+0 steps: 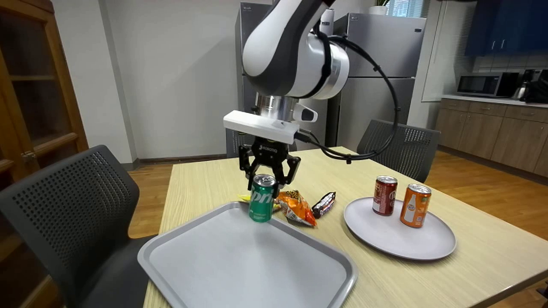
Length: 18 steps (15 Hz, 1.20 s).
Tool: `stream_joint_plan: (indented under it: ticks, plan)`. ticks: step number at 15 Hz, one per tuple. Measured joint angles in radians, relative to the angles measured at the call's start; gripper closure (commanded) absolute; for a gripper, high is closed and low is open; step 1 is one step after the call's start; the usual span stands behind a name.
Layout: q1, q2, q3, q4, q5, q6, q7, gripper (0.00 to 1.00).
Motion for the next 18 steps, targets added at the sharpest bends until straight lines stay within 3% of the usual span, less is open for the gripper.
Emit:
stream_joint_plan:
  ticks: [18]
  plan:
    - [0.147, 0.146, 0.001, 0.215, -0.053, -0.119, -0.259, 0.62]
